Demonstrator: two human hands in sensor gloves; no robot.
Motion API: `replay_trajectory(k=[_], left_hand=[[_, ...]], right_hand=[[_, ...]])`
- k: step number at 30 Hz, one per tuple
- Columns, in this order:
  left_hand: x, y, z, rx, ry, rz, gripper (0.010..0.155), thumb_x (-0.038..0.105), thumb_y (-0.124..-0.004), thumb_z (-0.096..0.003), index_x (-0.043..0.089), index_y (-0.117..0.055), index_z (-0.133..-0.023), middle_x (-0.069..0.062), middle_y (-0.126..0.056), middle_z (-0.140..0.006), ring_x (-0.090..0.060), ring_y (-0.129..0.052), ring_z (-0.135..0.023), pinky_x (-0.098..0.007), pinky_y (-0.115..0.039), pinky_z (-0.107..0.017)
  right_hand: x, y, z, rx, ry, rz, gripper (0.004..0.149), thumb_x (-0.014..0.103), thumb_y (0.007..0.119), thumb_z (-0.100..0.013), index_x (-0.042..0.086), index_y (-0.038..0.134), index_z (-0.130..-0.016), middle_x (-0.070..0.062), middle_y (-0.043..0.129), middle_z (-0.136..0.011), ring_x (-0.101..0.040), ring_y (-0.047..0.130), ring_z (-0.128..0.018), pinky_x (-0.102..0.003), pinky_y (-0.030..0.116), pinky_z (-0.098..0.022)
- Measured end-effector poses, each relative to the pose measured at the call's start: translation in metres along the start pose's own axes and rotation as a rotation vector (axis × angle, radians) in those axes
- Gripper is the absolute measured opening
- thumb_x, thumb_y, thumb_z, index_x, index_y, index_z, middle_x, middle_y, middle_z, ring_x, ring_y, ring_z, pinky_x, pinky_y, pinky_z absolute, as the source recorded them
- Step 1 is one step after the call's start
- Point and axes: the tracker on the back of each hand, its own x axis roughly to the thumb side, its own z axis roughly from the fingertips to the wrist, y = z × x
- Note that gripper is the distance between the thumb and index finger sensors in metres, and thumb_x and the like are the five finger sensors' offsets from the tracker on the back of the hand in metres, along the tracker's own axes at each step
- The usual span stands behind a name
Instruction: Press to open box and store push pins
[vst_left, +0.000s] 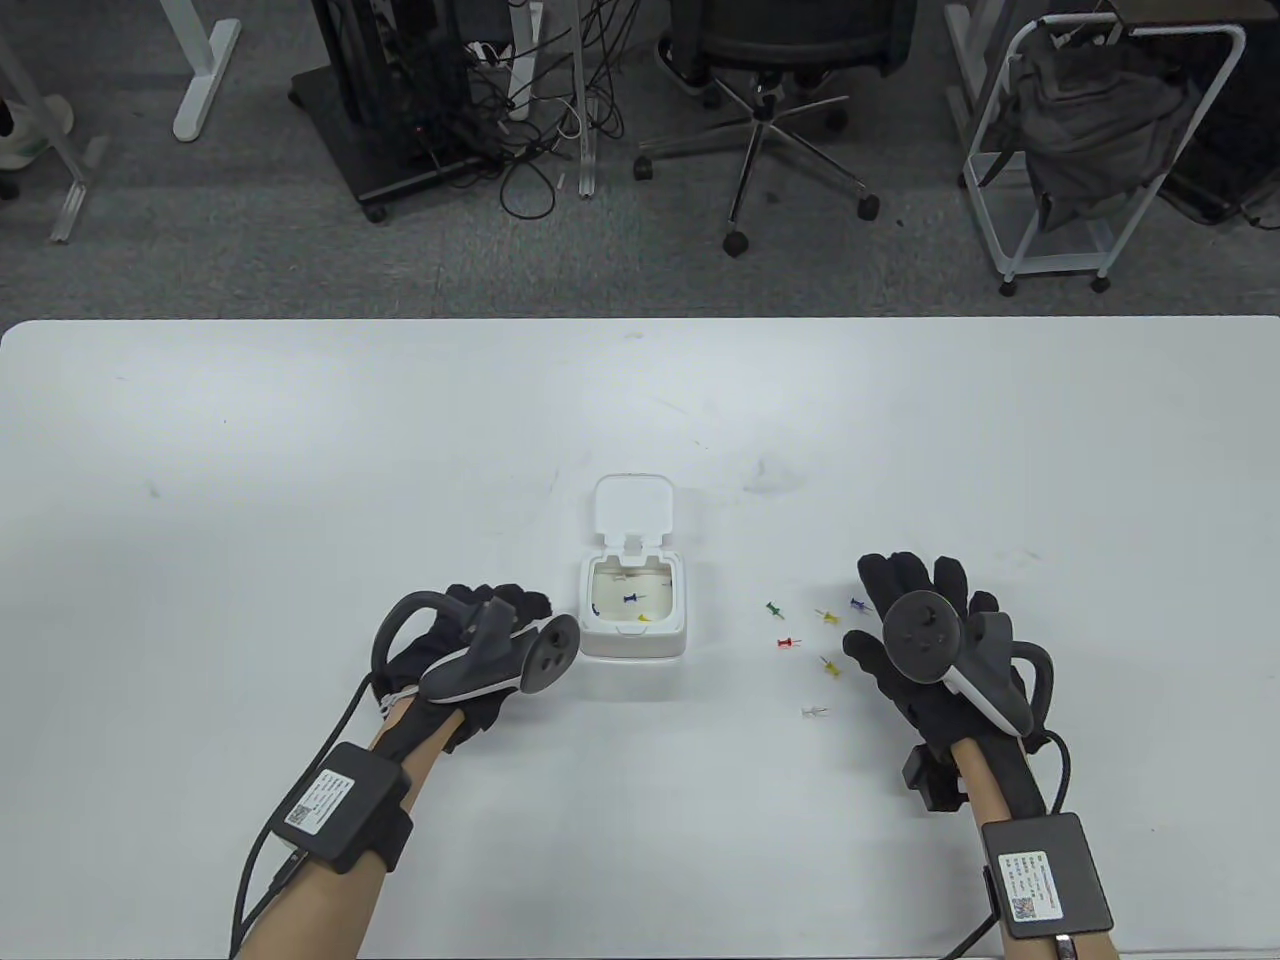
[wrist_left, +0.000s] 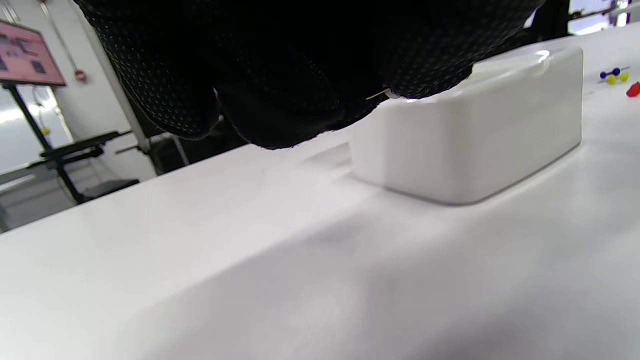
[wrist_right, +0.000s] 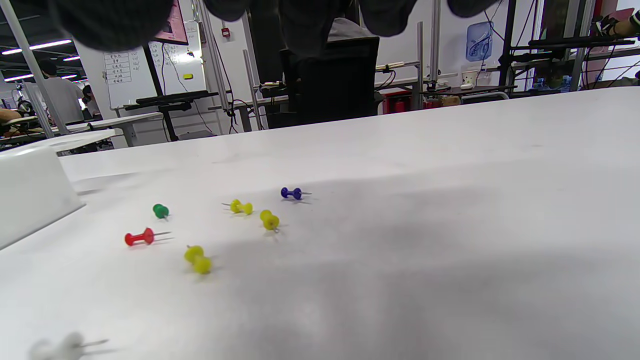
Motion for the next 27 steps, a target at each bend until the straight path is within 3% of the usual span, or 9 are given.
replay_trajectory(k=[8, 15, 27], left_hand=[[0.024, 0.027, -0.038, 0.044, 0.005, 0.037, 0.042, 0.044, -0.075, -0.0487, 0.031, -0.077, -0.089, 0.009, -0.091, -0.085, -0.011, -0.101, -0.061, -0.047, -0.084, -0.069], [0.036, 0.027, -0.06, 0.041, 0.03, 0.038, 0.042, 0.044, -0.075, -0.0484, 0.033, -0.077, -0.089, 0.01, -0.091, -0.085, -0.011, -0.101, -0.062, -0.047, -0.084, -0.07], [0.027, 0.029, -0.055, 0.07, 0.055, 0.043, 0.049, 0.048, -0.076, -0.048, 0.032, -0.076, -0.095, 0.008, -0.089, -0.093, -0.013, -0.101, -0.069, -0.047, -0.082, -0.071]], right_hand=[[0.0, 0.0, 0.0, 0.004, 0.002, 0.0, 0.072, 0.055, 0.062, -0.043, 0.036, 0.033, -0.105, -0.005, 0.041, -0.123, -0.046, 0.034, -0.111, -0.07, 0.034, -0.075], [-0.001, 0.0, 0.0, 0.004, 0.003, -0.004, 0.071, 0.055, 0.062, -0.043, 0.036, 0.033, -0.105, -0.006, 0.041, -0.123, -0.046, 0.034, -0.111, -0.07, 0.034, -0.075], [0.0, 0.0, 0.001, 0.002, 0.004, -0.002, 0.071, 0.055, 0.062, -0.043, 0.036, 0.033, -0.105, -0.006, 0.043, -0.123, -0.046, 0.035, -0.111, -0.07, 0.034, -0.075]])
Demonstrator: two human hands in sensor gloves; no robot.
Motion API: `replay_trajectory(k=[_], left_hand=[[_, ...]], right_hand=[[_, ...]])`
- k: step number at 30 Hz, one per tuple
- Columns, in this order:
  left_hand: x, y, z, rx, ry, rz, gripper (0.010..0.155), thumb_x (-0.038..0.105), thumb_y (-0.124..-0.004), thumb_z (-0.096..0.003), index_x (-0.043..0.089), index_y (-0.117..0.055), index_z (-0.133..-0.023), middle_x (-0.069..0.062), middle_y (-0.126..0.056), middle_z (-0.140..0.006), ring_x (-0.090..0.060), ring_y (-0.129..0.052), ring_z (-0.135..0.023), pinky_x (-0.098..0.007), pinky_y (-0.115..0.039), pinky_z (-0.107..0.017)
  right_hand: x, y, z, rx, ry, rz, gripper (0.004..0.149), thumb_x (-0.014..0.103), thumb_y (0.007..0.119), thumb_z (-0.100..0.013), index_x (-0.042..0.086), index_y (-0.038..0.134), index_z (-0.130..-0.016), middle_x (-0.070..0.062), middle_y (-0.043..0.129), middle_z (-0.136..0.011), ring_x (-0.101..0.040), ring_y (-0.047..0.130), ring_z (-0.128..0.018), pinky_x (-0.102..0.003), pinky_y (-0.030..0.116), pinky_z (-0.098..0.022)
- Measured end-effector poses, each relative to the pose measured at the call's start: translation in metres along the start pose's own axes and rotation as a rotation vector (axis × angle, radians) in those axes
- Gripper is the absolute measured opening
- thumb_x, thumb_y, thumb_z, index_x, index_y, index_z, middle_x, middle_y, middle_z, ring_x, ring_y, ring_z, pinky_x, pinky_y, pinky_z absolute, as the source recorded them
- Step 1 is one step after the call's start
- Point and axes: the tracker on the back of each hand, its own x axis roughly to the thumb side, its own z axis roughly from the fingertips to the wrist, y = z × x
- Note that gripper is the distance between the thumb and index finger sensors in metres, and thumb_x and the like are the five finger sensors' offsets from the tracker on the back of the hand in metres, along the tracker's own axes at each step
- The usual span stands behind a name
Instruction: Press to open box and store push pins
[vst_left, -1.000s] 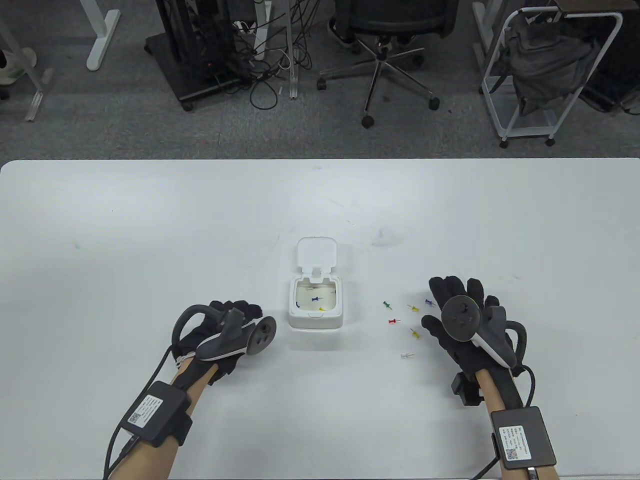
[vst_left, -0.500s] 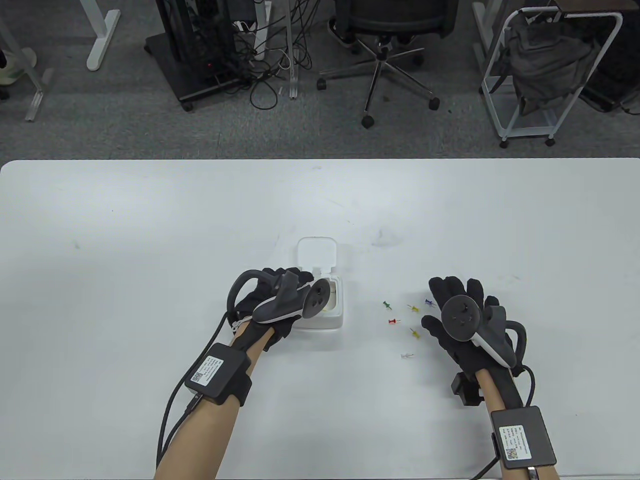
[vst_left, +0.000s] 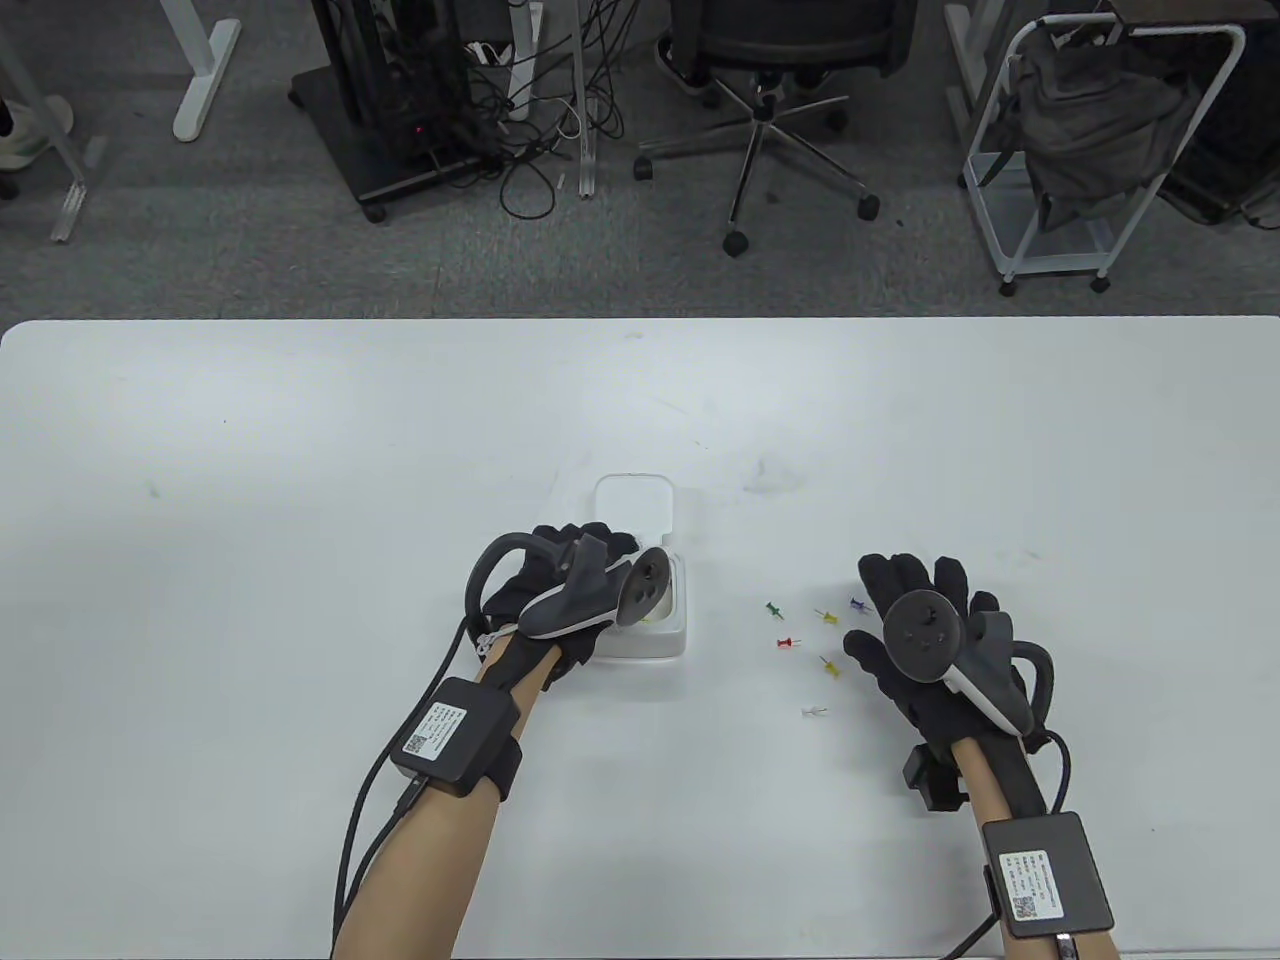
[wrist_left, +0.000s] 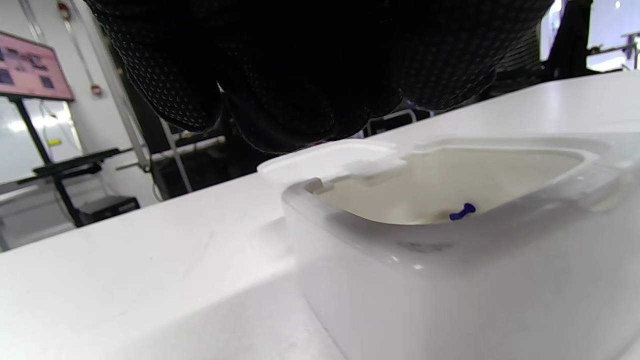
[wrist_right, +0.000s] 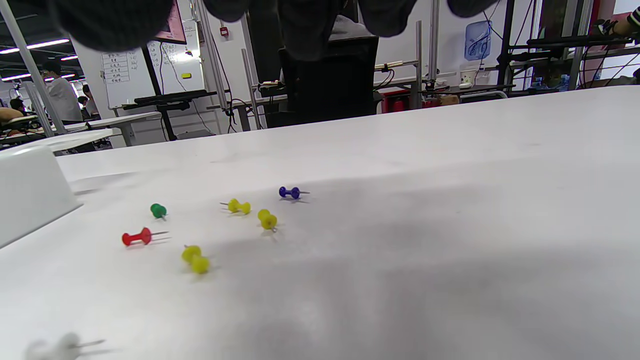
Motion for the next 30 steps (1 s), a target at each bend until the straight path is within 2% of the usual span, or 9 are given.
replay_trajectory(k=[5, 13, 18, 24, 30], left_hand=[[-0.022, 0.0, 0.018, 0.023, 0.041, 0.031, 0.05, 0.047, -0.073, -0.0504, 0.031, -0.073, -0.098, 0.006, -0.086, -0.096, -0.014, -0.099, -0.072, -0.048, -0.081, -0.072], [-0.069, -0.017, 0.057, 0.037, 0.129, 0.05, 0.052, 0.048, -0.071, -0.051, 0.03, -0.071, -0.1, 0.005, -0.084, -0.098, -0.016, -0.098, -0.074, -0.048, -0.08, -0.072], [-0.093, -0.026, 0.074, 0.027, 0.181, 0.062, 0.053, 0.048, -0.071, -0.0512, 0.029, -0.069, -0.101, 0.003, -0.083, -0.1, -0.017, -0.097, -0.077, -0.049, -0.079, -0.072], [-0.099, -0.034, 0.092, 0.048, 0.224, 0.13, 0.054, 0.048, -0.07, -0.0514, 0.029, -0.069, -0.101, 0.004, -0.083, -0.1, -0.017, -0.097, -0.077, -0.049, -0.079, -0.072], [-0.097, -0.045, 0.099, 0.059, 0.237, 0.111, 0.054, 0.049, -0.07, -0.0514, 0.029, -0.07, -0.101, 0.004, -0.083, -0.1, -0.017, -0.097, -0.077, -0.049, -0.079, -0.072]], right_hand=[[0.0, 0.0, 0.0, -0.002, 0.003, -0.001, 0.071, 0.055, 0.062, -0.043, 0.036, 0.033, -0.105, -0.006, 0.043, -0.123, -0.046, 0.035, -0.111, -0.07, 0.035, -0.075], [0.0, 0.0, 0.0, 0.0, 0.007, 0.003, 0.071, 0.055, 0.062, -0.043, 0.035, 0.034, -0.105, -0.006, 0.042, -0.123, -0.046, 0.035, -0.111, -0.07, 0.035, -0.075], [0.0, 0.0, 0.0, 0.001, 0.007, 0.003, 0.071, 0.055, 0.062, -0.043, 0.035, 0.034, -0.105, -0.006, 0.042, -0.123, -0.046, 0.035, -0.111, -0.07, 0.035, -0.074], [0.0, 0.001, 0.0, 0.001, -0.002, 0.004, 0.071, 0.055, 0.062, -0.043, 0.035, 0.035, -0.105, -0.006, 0.043, -0.123, -0.046, 0.035, -0.111, -0.07, 0.035, -0.074], [-0.001, 0.001, -0.001, 0.008, 0.01, -0.007, 0.071, 0.055, 0.063, -0.043, 0.035, 0.036, -0.105, -0.006, 0.043, -0.123, -0.046, 0.035, -0.111, -0.07, 0.035, -0.075]])
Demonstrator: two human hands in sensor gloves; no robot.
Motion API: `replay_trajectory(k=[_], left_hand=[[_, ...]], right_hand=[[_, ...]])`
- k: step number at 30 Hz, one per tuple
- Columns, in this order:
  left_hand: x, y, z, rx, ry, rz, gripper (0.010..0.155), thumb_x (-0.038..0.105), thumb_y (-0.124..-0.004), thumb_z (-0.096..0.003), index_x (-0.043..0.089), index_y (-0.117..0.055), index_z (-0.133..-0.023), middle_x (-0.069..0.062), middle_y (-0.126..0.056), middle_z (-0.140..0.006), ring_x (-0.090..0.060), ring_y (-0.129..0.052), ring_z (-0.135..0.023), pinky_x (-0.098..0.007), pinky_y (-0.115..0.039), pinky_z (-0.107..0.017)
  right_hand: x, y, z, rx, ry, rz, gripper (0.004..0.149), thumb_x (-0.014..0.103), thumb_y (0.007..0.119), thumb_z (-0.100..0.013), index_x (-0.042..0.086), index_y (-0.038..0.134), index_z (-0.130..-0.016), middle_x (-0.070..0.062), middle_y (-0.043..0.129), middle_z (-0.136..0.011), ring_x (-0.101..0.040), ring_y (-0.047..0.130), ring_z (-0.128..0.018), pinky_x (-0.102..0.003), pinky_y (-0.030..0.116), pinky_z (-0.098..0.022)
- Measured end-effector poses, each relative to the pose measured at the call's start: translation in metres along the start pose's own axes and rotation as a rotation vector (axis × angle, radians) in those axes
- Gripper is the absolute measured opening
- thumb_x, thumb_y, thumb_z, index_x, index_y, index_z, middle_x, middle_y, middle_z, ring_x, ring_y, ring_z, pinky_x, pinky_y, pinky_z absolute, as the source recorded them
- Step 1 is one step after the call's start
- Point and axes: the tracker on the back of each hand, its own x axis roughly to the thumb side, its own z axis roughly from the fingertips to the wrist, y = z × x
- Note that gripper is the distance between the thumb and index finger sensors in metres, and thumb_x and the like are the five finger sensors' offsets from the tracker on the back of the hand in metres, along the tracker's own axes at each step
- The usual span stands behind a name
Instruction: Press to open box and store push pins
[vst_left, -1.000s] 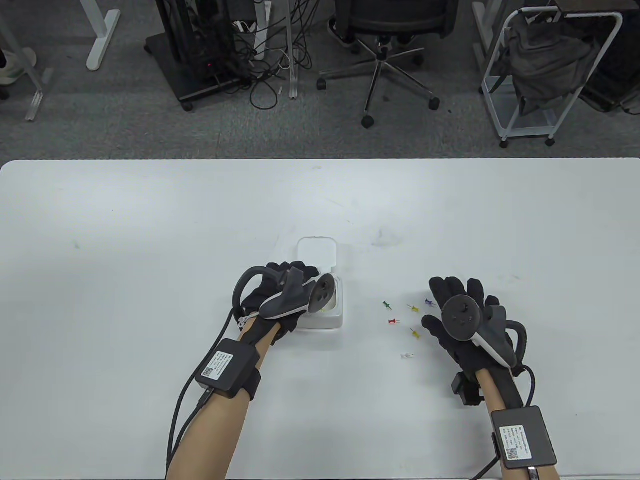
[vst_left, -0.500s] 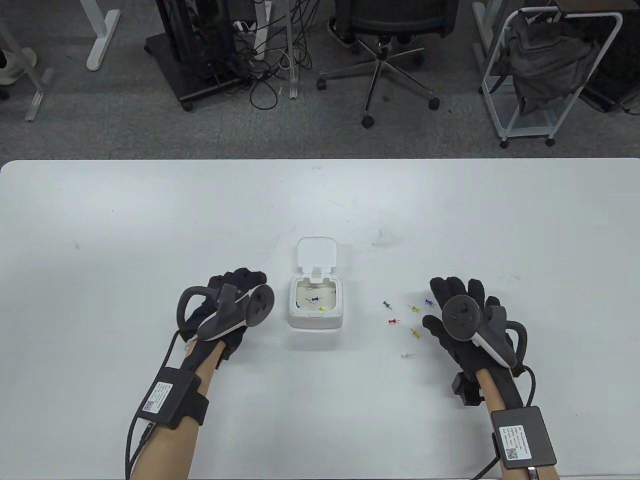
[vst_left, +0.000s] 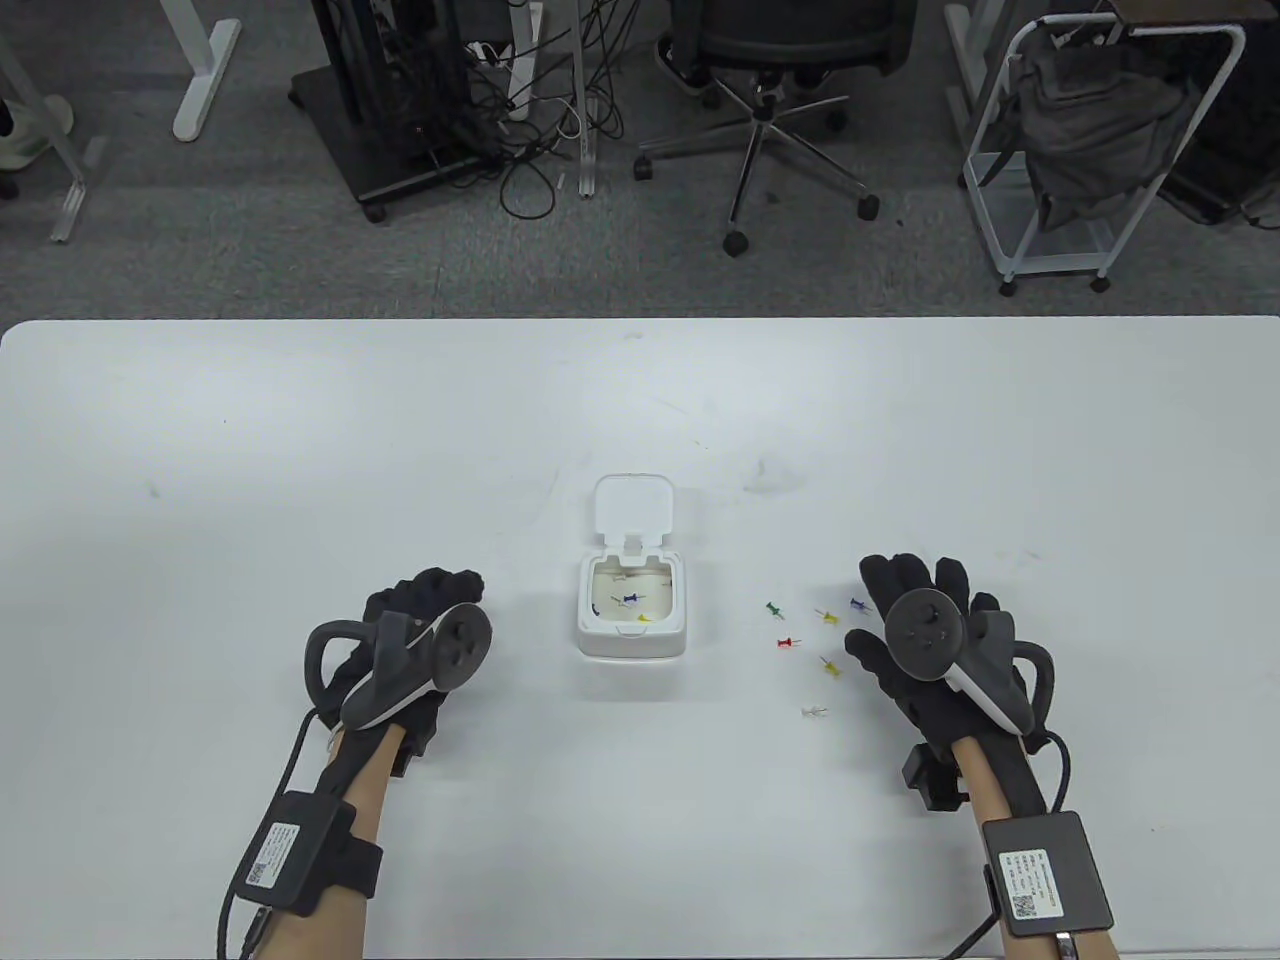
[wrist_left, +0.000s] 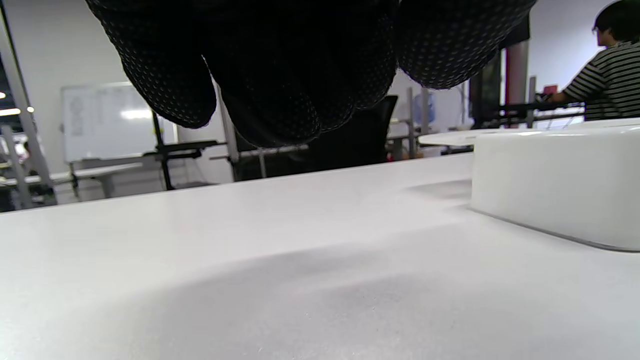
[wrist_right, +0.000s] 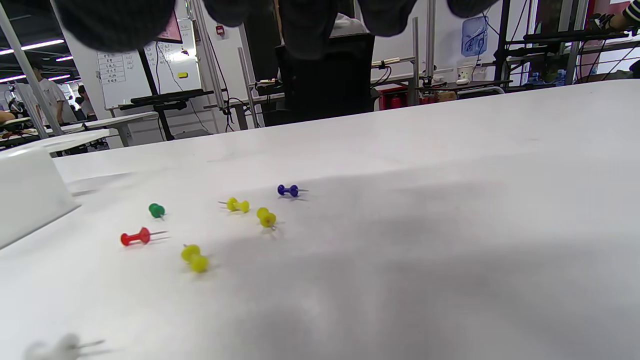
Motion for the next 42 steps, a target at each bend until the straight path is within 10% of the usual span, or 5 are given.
replay_trajectory(k=[20, 42], left_hand=[[-0.002, 0.001, 0.009, 0.004, -0.034, -0.054, 0.053, 0.049, -0.07, -0.0515, 0.03, -0.07, -0.101, 0.004, -0.083, -0.1, -0.017, -0.097, -0.078, -0.049, -0.079, -0.073], [0.008, 0.005, 0.008, 0.03, -0.064, -0.071, 0.052, 0.049, -0.07, -0.0514, 0.031, -0.071, -0.1, 0.004, -0.083, -0.1, -0.017, -0.097, -0.078, -0.049, -0.079, -0.073]], right_hand=[[0.039, -0.004, -0.027, 0.026, 0.001, 0.157, 0.068, 0.054, 0.065, -0.043, 0.034, 0.045, -0.104, -0.002, 0.061, -0.114, -0.037, 0.054, -0.107, -0.068, 0.04, -0.077], [0.112, 0.051, -0.076, 0.114, 0.02, 0.492, 0.046, 0.048, 0.08, -0.036, 0.03, 0.08, -0.079, 0.004, 0.096, -0.075, -0.028, 0.089, -0.074, -0.062, 0.057, -0.076]])
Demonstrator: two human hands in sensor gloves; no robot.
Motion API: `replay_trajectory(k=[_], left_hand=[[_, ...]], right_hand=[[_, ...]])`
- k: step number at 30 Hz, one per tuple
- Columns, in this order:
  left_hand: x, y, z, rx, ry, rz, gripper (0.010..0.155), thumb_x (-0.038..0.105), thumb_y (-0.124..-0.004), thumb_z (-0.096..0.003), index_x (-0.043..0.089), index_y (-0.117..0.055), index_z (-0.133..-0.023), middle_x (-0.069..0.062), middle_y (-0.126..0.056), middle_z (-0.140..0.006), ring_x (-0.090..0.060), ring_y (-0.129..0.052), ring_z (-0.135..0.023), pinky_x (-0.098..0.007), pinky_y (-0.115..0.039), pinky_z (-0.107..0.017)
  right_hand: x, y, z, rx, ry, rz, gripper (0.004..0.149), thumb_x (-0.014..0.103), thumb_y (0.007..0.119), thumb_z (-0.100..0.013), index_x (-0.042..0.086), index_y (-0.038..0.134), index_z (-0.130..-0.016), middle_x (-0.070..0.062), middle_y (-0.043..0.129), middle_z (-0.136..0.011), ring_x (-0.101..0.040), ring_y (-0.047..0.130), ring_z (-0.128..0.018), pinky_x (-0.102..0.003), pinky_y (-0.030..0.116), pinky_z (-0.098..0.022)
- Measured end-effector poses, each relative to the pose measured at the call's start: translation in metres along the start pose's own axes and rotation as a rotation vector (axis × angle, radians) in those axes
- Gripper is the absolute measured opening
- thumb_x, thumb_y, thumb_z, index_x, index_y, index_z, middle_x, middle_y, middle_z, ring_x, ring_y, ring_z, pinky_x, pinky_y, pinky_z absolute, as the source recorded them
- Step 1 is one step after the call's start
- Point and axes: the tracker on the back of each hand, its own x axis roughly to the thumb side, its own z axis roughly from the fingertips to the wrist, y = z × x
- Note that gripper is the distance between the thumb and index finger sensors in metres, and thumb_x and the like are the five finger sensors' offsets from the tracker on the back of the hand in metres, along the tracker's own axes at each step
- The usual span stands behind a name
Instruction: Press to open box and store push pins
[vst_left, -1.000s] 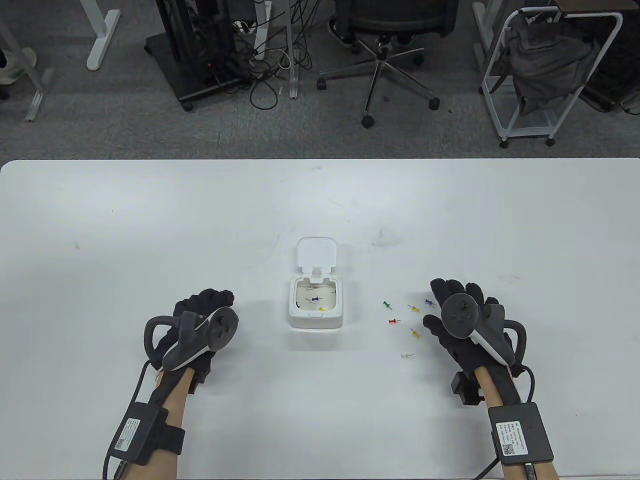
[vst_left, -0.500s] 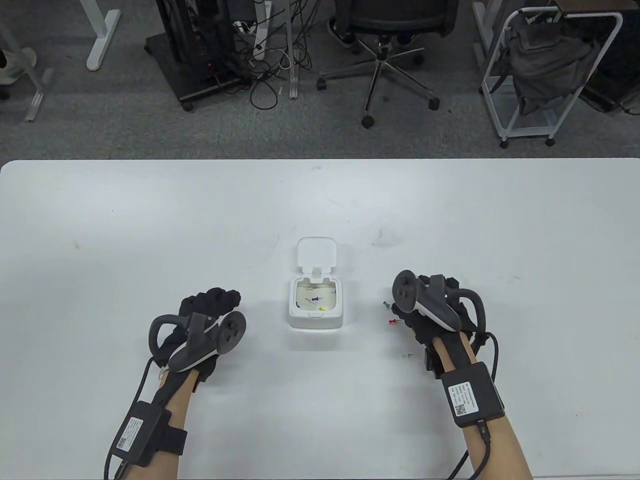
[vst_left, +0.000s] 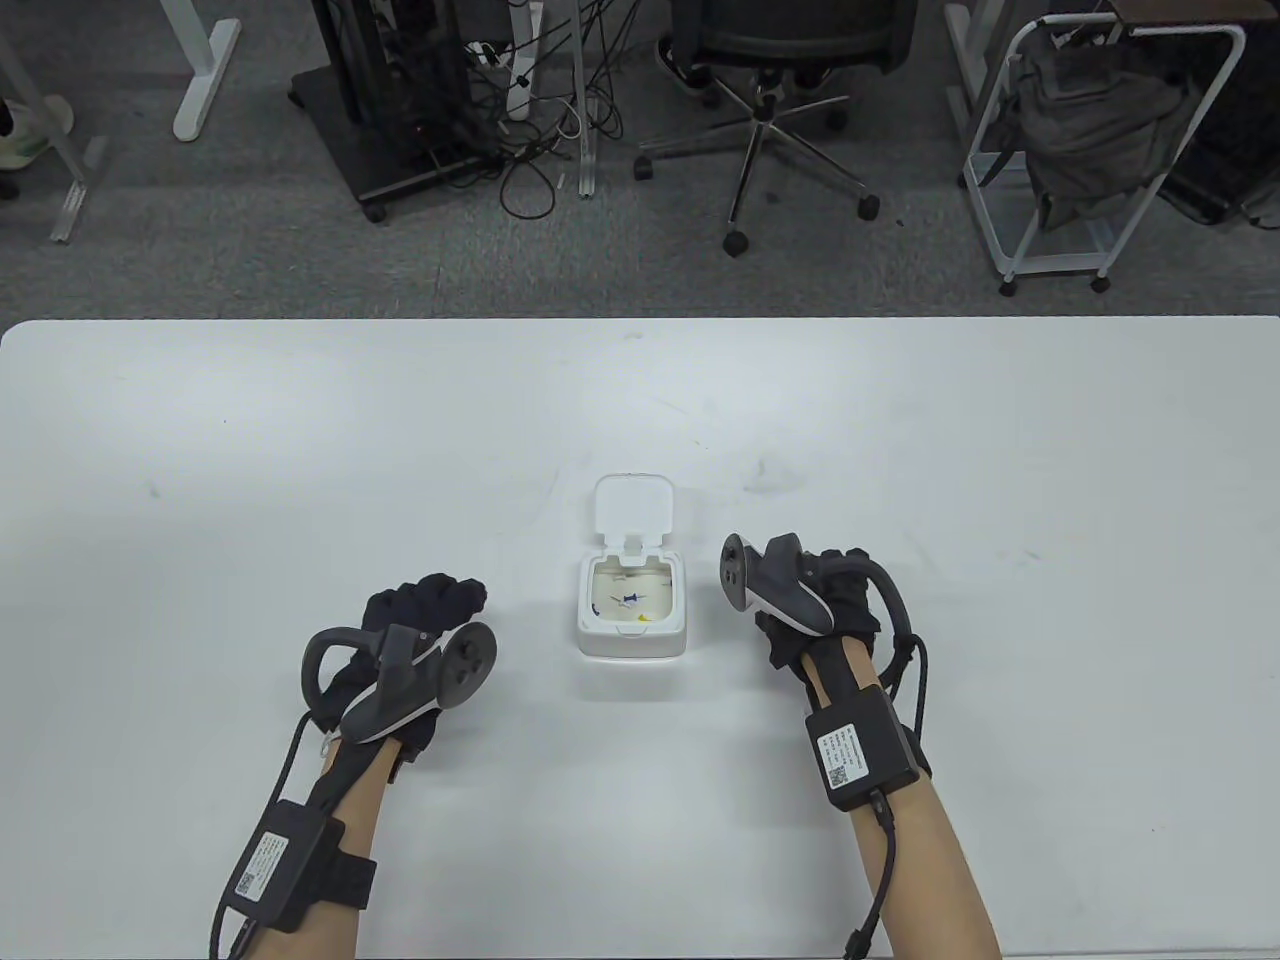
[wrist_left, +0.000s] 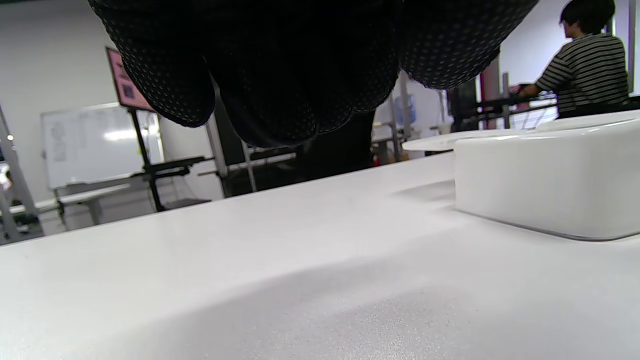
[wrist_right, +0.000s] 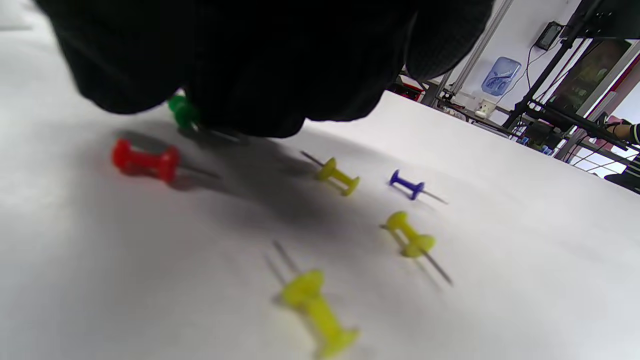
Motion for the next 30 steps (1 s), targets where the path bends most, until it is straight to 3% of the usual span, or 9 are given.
replay_trajectory(k=[14, 20, 24, 30], left_hand=[[-0.006, 0.0, 0.004, -0.012, 0.028, 0.03, 0.052, 0.049, -0.07, -0.0513, 0.031, -0.072, -0.1, 0.005, -0.083, -0.099, -0.017, -0.097, -0.077, -0.049, -0.079, -0.073], [-0.008, -0.001, 0.003, -0.018, 0.037, 0.038, 0.052, 0.049, -0.07, -0.0514, 0.031, -0.071, -0.1, 0.004, -0.084, -0.099, -0.017, -0.097, -0.077, -0.049, -0.079, -0.073], [-0.007, -0.001, 0.004, -0.026, 0.038, 0.044, 0.052, 0.049, -0.07, -0.0515, 0.031, -0.071, -0.1, 0.004, -0.084, -0.099, -0.018, -0.097, -0.077, -0.049, -0.079, -0.073], [-0.008, 0.001, 0.004, -0.032, 0.04, 0.035, 0.052, 0.05, -0.069, -0.0516, 0.031, -0.071, -0.1, 0.005, -0.084, -0.099, -0.017, -0.097, -0.077, -0.048, -0.079, -0.073]], right_hand=[[0.005, 0.003, 0.0, -0.057, -0.008, 0.066, 0.041, 0.046, 0.077, -0.037, 0.03, 0.079, -0.075, 0.006, 0.097, -0.066, -0.027, 0.092, -0.066, -0.059, 0.062, -0.075], [0.008, -0.028, 0.002, -0.118, -0.053, -0.096, 0.044, 0.047, 0.077, -0.037, 0.03, 0.077, -0.077, 0.006, 0.095, -0.069, -0.026, 0.091, -0.068, -0.059, 0.062, -0.075], [0.026, -0.057, 0.009, -0.179, -0.115, -0.111, 0.044, 0.048, 0.077, -0.037, 0.03, 0.076, -0.077, 0.007, 0.094, -0.07, -0.026, 0.091, -0.069, -0.059, 0.062, -0.075], [0.062, -0.08, 0.018, -0.222, -0.211, -0.066, 0.043, 0.048, 0.077, -0.037, 0.032, 0.076, -0.077, 0.007, 0.094, -0.072, -0.025, 0.09, -0.07, -0.059, 0.063, -0.075]])
